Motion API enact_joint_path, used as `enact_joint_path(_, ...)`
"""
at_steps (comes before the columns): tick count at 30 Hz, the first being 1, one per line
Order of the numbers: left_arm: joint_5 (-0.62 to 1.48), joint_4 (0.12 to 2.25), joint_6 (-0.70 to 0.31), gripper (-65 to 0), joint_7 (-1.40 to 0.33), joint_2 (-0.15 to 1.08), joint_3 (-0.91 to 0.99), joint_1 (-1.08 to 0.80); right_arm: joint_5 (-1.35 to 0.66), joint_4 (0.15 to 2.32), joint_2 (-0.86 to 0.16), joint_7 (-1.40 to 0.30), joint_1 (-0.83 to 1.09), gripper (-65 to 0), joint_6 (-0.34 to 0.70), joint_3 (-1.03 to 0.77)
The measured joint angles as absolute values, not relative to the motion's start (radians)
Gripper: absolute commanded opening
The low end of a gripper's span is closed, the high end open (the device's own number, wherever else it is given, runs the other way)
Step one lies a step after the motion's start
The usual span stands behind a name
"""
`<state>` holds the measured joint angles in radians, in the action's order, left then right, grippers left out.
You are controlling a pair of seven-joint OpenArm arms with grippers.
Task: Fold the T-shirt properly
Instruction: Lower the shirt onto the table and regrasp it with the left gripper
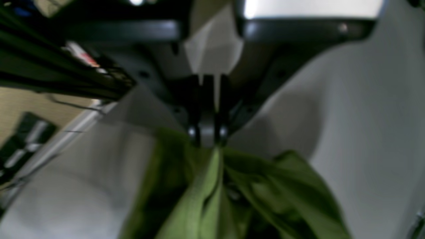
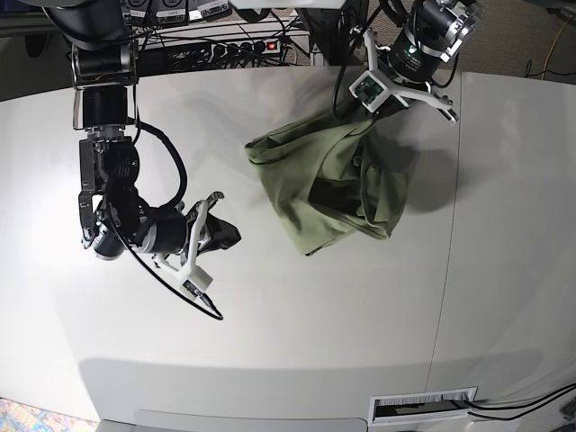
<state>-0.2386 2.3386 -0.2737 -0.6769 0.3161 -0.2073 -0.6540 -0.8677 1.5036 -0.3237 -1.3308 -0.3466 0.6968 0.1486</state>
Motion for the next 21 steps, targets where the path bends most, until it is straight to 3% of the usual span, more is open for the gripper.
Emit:
enact_joint_path(9,-0.099,2.336,-0.340,-65.0,-0.649,0.316,-0.208,-0.712,-0.865,1.504,-0.323,-1.278,-0.347,-65.0,0.697,0.149)
enact_joint_path(14,-0.087,2.169,-0.343,-65.0,-0.564,0.314,-0.208,-0.693,-0.865,1.504,-0.316,-1.277,-0.347,-65.0,0.697,0.149)
enact_joint_path(18,-0.121,2.057,-0.347,-55.8,-0.567,0.313,-0.208,-0.642,-0.865,1.504,-0.315,-1.274,-0.347,-65.0,0.697,0.149)
enact_joint_path(21,-0.178,2.067,-0.345,-53.9,-0.583,0.313,-0.208,-0.619,-0.865,1.504,-0.315,-1.254,-0.347,-65.0,0.697,0.149)
